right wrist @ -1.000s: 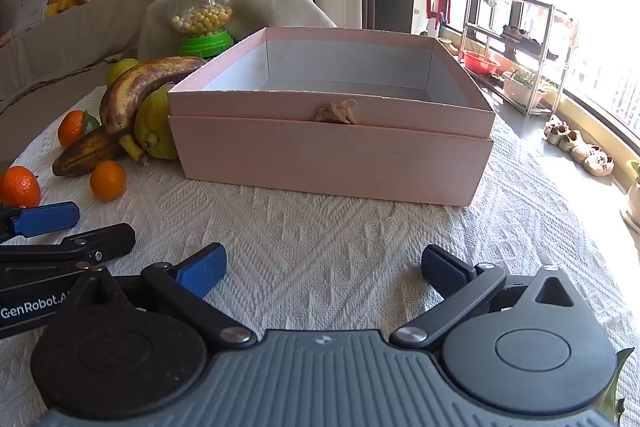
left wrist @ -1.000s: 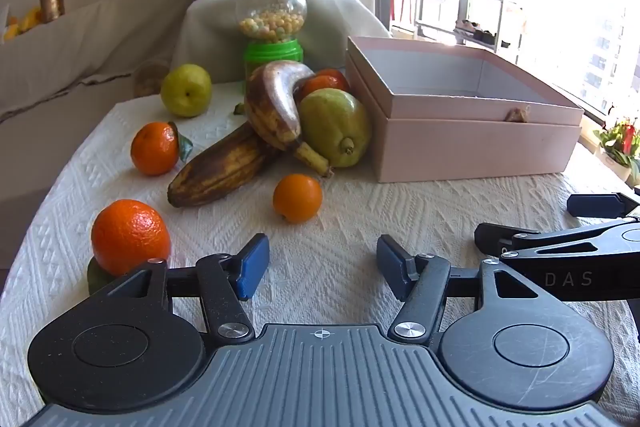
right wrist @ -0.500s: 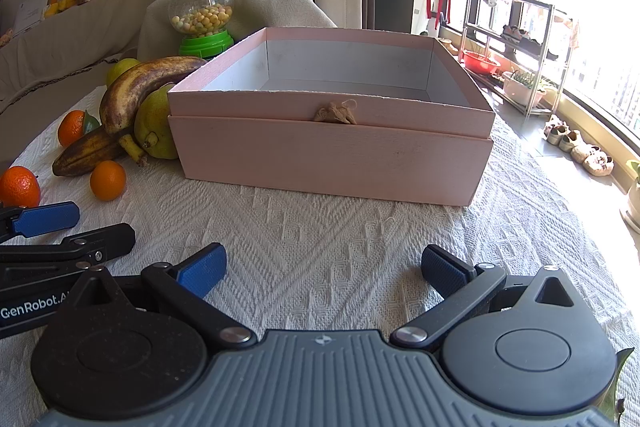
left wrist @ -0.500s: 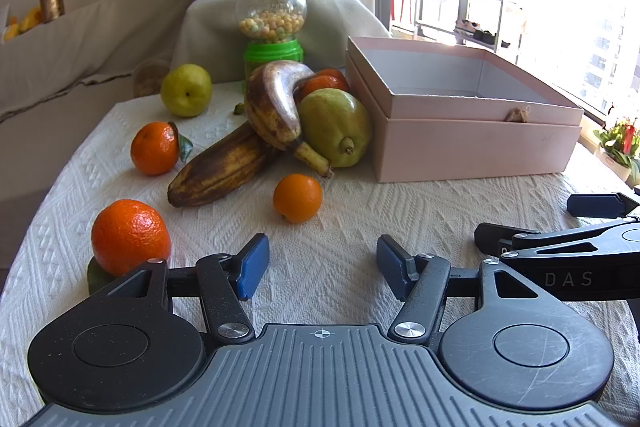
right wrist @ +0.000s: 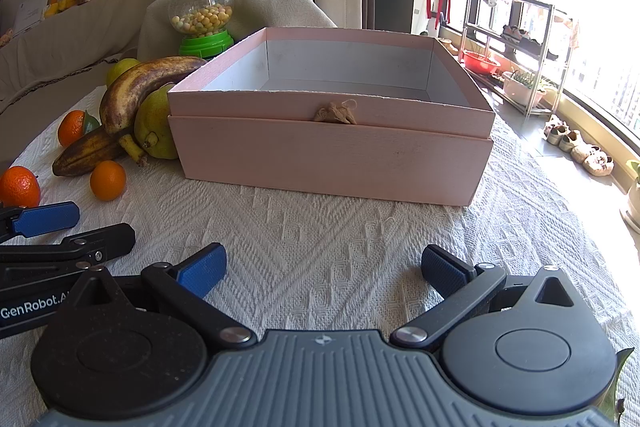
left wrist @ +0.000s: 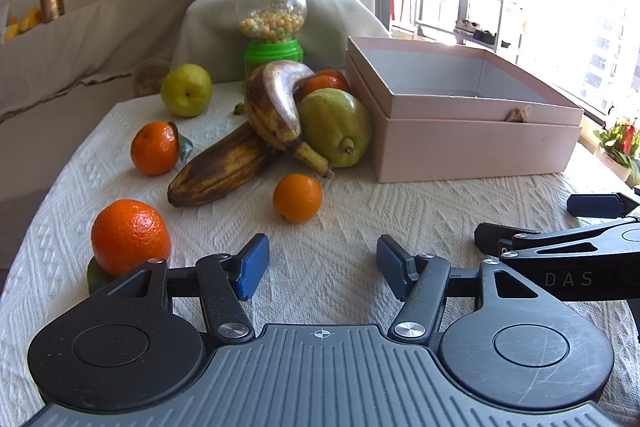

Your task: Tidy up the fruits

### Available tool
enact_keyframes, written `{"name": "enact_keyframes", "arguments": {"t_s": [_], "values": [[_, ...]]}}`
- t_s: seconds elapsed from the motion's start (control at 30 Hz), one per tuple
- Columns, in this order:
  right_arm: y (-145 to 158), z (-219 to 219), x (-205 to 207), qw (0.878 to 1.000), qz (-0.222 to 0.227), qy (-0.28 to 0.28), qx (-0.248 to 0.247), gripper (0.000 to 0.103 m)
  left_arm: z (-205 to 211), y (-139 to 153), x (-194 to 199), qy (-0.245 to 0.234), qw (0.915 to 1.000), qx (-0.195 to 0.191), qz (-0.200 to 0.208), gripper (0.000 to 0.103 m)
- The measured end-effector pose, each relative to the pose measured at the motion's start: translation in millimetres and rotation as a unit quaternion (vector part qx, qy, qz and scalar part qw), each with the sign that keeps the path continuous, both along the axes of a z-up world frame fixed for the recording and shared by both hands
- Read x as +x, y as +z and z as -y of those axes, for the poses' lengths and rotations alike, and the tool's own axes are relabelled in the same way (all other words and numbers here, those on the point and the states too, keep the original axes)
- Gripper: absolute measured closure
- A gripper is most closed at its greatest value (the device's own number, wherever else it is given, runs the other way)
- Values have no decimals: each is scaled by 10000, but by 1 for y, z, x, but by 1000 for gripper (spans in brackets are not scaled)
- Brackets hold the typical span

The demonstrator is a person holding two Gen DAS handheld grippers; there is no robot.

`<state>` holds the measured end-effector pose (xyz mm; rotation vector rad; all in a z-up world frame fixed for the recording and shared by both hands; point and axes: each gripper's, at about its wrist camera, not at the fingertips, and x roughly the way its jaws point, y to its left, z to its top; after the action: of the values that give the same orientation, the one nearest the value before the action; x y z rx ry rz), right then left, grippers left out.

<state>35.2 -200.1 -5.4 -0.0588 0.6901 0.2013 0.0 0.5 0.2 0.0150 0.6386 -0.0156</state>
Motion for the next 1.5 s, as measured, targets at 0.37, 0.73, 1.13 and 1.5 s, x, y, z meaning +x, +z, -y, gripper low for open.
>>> {"name": "enact_keyframes", "arguments": {"t_s": [0.37,0.73,1.13,1.5], "values": [[0,0,0,10000,0,0,1,0,0,0,0,0,10000,0,0,37],[0,0,1,10000,7,8,4,0,0,0,0,0,10000,10,1,37],[-1,0,0,10000,28,8,-1,0,0,0,0,0,10000,7,1,37],[-9,1,-1,9997,-115,212,-45,0,-2,0,0,-23,10000,-27,9,38]]}}
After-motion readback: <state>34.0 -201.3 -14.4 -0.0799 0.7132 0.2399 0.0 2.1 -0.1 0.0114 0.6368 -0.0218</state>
